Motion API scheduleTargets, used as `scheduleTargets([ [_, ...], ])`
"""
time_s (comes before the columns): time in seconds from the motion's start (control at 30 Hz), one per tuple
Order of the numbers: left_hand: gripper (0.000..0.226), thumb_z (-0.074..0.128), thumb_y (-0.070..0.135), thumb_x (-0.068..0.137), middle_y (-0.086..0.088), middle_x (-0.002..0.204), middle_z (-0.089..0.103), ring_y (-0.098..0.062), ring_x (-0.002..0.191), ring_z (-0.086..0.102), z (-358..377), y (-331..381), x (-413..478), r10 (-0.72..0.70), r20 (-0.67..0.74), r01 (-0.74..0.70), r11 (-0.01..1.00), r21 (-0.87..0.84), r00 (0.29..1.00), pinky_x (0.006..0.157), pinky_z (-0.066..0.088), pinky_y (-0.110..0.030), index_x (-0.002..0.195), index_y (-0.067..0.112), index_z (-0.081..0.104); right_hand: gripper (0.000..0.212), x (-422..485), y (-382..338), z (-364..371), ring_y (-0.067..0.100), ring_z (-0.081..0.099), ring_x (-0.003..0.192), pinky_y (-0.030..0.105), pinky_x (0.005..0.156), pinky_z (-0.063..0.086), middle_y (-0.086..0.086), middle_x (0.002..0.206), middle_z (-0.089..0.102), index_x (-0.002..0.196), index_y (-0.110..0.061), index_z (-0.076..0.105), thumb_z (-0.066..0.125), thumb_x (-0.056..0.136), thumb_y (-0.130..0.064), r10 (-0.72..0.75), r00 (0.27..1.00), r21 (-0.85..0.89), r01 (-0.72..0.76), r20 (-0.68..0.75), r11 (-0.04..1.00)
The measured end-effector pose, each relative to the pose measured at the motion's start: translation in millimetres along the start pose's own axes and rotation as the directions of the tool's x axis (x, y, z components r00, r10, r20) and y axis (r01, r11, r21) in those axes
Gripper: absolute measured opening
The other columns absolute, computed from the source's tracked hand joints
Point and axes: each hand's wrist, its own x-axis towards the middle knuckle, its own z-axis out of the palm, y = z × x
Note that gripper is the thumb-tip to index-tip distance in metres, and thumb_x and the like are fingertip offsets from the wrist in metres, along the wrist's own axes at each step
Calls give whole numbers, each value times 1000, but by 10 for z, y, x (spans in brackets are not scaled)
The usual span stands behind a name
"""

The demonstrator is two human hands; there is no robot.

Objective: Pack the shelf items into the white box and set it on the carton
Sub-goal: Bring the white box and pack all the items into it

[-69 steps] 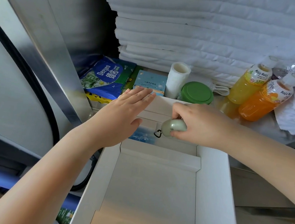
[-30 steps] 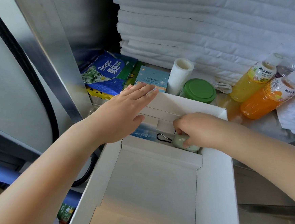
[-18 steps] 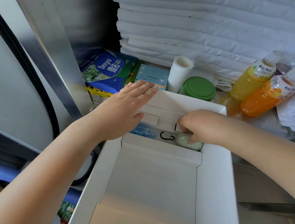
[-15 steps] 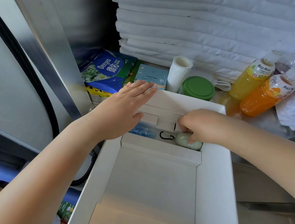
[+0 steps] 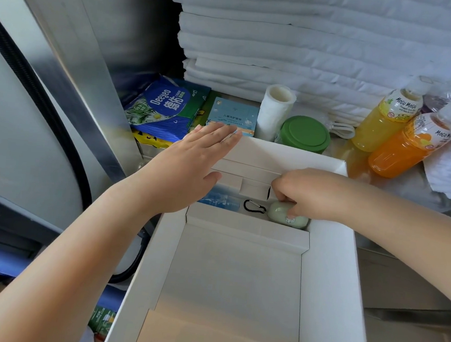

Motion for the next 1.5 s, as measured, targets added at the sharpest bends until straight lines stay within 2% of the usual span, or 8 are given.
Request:
scheduleTargets([
  [0.13, 70, 43, 25, 97, 13, 157, -3, -3, 141, -12, -5, -1, 1, -5, 9, 5, 1000, -1, 1000, 97, -22, -6, 149, 27, -4, 27, 17, -65, 25, 26, 56, 87, 27, 61, 31, 11, 103, 59, 89, -11, 40, 65, 84, -20, 23, 999, -93, -19, 44, 996],
  [0.37, 70, 44, 24, 97, 13, 157, -2, -3, 142, -10, -6, 2, -8, -5, 6, 5, 1000, 3, 1000, 100, -20, -8, 149, 27, -4, 44, 13, -63, -26, 22, 43, 74, 25, 44, 19, -3, 67, 32, 66, -18, 27, 68, 83, -23, 42, 998, -119, -36, 47, 992],
  [0.67, 68, 43, 25, 98, 14, 157, -3, -1, 141, -12, -8, 12, 11, -20, 21, 20, 999, -27, 1000, 99, -20, -7, 150, 28, -2, 26, -145, -9, -84, 16, 46, 80, 29, 61, 36, -5, 91, 50, 110, -20, 52, 55, 90, -35, 32, 991, 27, -29, -132, 999],
  [0.87, 60, 47, 26, 96, 20, 154, 13, 15, 132, -3, -5, 0, 5, -58, -28, 52, 983, -179, 998, 97, -9, 4, 148, 32, 17, 12, -301, -59, -277, 12, 55, 71, 32, 55, 46, -10, 84, 57, 91, -22, 61, 51, 90, -28, -8, 740, 163, 158, -672, 974],
  [1.03, 50, 45, 29, 97, 27, 143, 26, 20, 126, 9, -108, -78, -2, -137, -149, 89, 953, -288, 979, 92, 16, 5, 144, 34, 30, 10, -235, -16, -287, 15, 53, 85, 28, 60, 39, -10, 89, 54, 93, -19, 64, 58, 89, -25, 28, 606, 154, 157, -795, 976],
  [1.13, 48, 44, 25, 98, 10, 148, 35, -6, 135, 29, -171, -307, -21, -270, -285, 241, 961, -133, 920, 102, 25, -15, 144, 27, 34, 7, -146, 2, -238, 22, 53, 88, 33, 71, 43, -3, 90, 59, 90, -16, 67, 62, 88, -21, 18, 597, 156, 179, -802, 971],
  [1.23, 52, 41, 21, 98, 3, 152, 30, -17, 137, 31, -98, -487, -37, -345, -217, 364, 930, 51, 913, 104, 34, -30, 147, 22, 26, 6, -96, 27, -202, 20, 51, 87, 32, 76, 42, -6, 88, 60, 89, -17, 67, 63, 88, -21, 29, 602, 196, 213, -798, 957],
  [1.5, 64, 44, 24, 96, -2, 156, 16, -18, 143, 13, 231, -726, 2, -385, -93, 395, 873, 286, 918, 113, 19, -31, 150, 15, 12, 4, -91, 69, -167, 10, 45, 83, 14, 70, 26, -15, 84, 55, 83, -21, 68, 69, 82, -17, 49, 548, 214, 241, -835, 947],
])
